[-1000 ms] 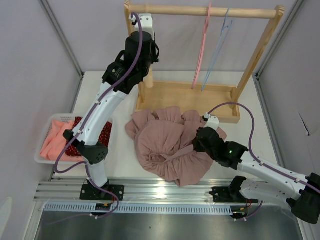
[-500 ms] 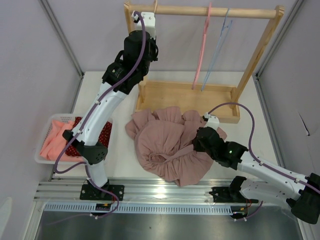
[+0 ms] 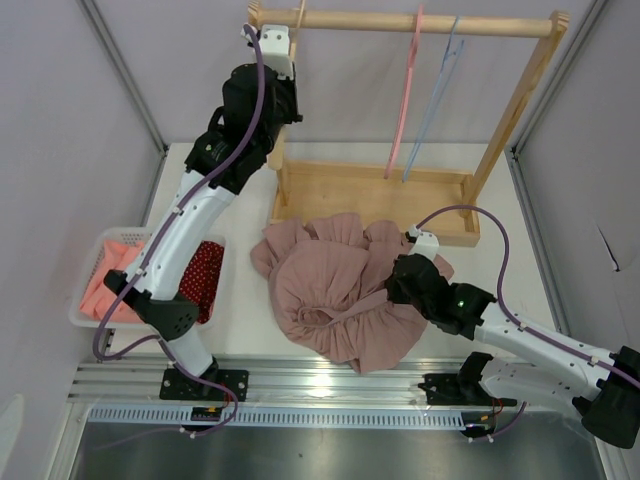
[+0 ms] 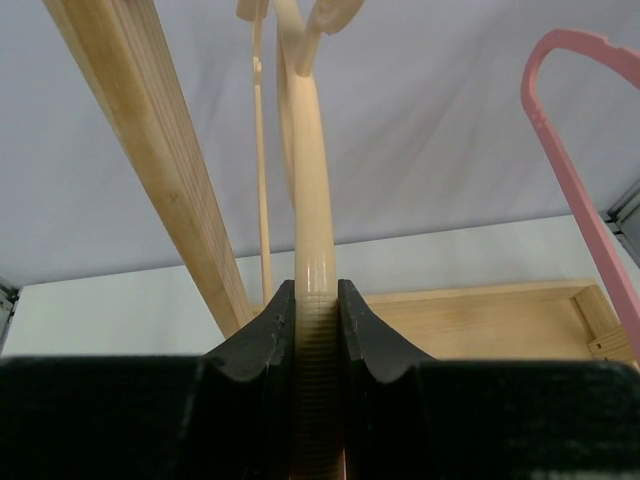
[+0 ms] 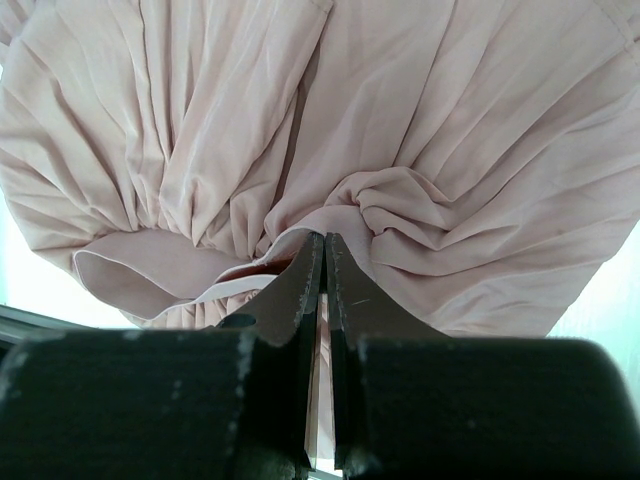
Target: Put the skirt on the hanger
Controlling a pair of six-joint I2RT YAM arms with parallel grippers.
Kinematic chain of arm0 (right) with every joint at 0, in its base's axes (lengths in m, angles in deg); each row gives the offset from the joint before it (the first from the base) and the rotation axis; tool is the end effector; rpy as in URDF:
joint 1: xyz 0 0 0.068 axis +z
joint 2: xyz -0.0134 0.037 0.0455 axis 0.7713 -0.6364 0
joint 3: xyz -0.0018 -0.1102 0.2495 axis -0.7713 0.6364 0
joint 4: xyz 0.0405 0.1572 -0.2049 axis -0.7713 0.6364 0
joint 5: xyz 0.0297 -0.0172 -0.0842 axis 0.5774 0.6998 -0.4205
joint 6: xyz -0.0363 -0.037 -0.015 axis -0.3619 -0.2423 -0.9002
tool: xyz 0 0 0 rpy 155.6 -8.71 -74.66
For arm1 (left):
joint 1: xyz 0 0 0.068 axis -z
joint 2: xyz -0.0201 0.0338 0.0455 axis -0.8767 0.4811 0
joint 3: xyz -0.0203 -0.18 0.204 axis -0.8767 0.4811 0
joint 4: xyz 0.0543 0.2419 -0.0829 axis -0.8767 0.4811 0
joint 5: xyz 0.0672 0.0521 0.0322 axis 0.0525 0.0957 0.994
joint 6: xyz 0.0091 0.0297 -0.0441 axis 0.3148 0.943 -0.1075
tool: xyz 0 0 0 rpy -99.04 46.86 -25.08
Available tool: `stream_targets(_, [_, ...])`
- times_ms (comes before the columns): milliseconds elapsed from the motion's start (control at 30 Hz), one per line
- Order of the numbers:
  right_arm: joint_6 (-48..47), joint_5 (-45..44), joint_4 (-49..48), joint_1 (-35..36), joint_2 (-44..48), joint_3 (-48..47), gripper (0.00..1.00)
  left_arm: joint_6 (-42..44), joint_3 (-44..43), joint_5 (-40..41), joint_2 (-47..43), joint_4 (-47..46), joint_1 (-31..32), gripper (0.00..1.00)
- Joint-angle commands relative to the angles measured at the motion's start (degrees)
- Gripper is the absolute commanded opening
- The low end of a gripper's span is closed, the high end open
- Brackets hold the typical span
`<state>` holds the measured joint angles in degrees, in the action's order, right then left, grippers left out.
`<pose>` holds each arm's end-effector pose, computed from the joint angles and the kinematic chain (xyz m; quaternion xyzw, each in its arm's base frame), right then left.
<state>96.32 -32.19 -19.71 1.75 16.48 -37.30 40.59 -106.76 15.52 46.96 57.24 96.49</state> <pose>0.1335 0.1478 0.2556 0.0076 0.8941 0.1593 0.4185 0.2964 -0.1905 0.5325 0.0491 0.7257 -0.0666 0.6830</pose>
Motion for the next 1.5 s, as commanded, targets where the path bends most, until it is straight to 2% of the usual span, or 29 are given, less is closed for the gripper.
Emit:
stream_targets(0, [-0.3, -0.8, -1.6, -0.4, 0.9, 0.4, 0.00, -2.5, 1.4, -4.7, -4.1, -6.0, -1.6, 0.00])
stream_targets(233, [-0.5, -0.6, -1.1, -0.6, 1.1, 0.4, 0.00, -4.7, 7.8, -9.8, -7.6, -11.6, -3.2, 0.00])
stream_targets(567, [-0.4, -0.6, -0.2, -1.0, 1.7, 0.7, 0.00, -6.8, 10.1, -15.7, -8.9, -13.5, -5.4, 0.00])
stream_targets(733, [-0.5, -0.6, 0.0, -1.0, 1.8, 0.6, 0.00, -6.4, 16.3, -18.9, -12.2, -17.2, -6.0, 0.00])
stream_targets(1033, [-0.6, -0.4, -0.4, -1.2, 1.2, 0.6, 0.00, -6.0, 22.0, -21.9, -16.1, -20.2, -6.9, 0.00])
stream_targets(1333, [-0.8, -0.2, -0.4, -1.3, 0.6, 0.3, 0.00, -5.6, 24.8, -25.1, -18.5, -19.4, -7.6, 0.00])
stream_targets(1467, [-0.9, -0.2, 0.1, -1.3, 0.6, 0.3, 0.00, -6.0, 30.5, -25.3, -23.5, -18.1, -7.6, 0.00])
